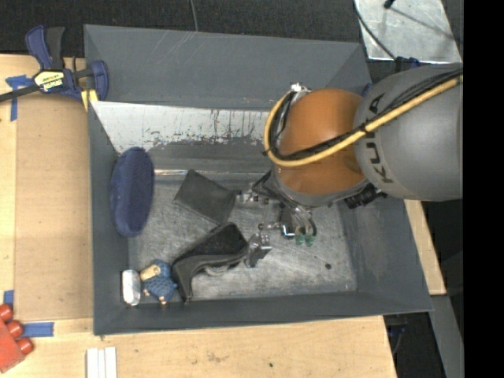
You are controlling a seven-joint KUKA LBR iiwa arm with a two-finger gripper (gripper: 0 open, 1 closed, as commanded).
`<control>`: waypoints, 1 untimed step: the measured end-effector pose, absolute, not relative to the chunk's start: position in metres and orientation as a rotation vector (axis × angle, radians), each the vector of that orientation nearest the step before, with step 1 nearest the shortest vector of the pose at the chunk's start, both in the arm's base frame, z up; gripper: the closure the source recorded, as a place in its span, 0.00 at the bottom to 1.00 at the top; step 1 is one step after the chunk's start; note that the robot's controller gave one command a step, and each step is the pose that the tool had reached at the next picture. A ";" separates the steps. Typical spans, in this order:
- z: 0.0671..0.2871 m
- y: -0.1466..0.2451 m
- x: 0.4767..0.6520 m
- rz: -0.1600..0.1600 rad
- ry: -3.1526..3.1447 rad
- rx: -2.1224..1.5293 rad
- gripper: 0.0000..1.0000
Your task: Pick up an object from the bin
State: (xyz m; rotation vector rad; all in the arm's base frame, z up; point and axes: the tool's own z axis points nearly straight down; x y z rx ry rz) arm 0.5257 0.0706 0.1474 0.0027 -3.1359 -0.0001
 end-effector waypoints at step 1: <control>0.117 0.134 0.507 -0.004 -3.138 0.060 0.00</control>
Offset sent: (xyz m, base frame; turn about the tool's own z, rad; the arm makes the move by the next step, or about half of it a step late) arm -0.0168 0.0595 -0.0285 -0.0291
